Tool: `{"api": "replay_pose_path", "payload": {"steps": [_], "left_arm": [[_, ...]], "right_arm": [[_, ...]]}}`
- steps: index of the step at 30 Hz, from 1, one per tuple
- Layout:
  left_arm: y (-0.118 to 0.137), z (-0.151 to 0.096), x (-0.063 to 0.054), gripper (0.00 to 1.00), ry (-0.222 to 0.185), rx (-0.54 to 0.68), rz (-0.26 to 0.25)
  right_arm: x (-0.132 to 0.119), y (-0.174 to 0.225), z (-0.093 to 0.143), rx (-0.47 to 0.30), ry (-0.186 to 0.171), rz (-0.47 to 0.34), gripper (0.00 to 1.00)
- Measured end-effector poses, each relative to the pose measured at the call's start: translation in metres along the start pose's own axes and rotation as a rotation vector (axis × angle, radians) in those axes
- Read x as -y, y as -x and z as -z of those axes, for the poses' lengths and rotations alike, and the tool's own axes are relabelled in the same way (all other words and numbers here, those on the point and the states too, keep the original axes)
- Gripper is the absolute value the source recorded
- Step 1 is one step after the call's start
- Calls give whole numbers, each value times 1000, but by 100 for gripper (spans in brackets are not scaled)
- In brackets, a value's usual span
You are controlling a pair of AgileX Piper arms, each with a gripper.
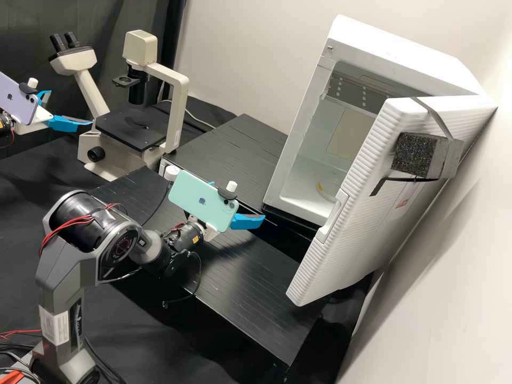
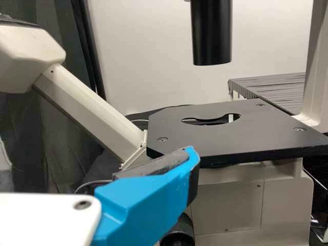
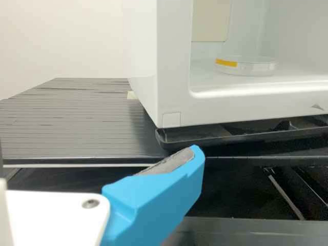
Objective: Close the incubator door.
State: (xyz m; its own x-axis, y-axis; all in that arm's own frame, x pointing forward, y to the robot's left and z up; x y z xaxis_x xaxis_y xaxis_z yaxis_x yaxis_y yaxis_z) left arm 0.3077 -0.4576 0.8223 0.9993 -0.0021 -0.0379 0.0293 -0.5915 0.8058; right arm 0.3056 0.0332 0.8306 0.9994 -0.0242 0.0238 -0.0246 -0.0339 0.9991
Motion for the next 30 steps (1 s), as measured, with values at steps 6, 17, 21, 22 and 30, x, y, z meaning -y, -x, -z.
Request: {"api": "replay_pose_path", "payload": {"steps": [6, 17, 21, 22, 30], "left_arm": [[0, 0, 0, 100, 0, 0, 0], [0, 0, 0, 100, 0, 0, 0], [0, 0, 0, 100, 0, 0, 0], [0, 0, 0, 100, 0, 0, 0], [0, 0, 0, 100, 0, 0, 0]], "right_arm": [[0, 0, 0, 0, 0, 0, 100], [-28, 58, 8, -94, 1, -173, 100], [-50, 93, 18, -179, 24, -326, 100], [-57, 104, 19, -200, 36, -377, 100], [-93, 149, 5, -170, 20, -622, 100]]}}
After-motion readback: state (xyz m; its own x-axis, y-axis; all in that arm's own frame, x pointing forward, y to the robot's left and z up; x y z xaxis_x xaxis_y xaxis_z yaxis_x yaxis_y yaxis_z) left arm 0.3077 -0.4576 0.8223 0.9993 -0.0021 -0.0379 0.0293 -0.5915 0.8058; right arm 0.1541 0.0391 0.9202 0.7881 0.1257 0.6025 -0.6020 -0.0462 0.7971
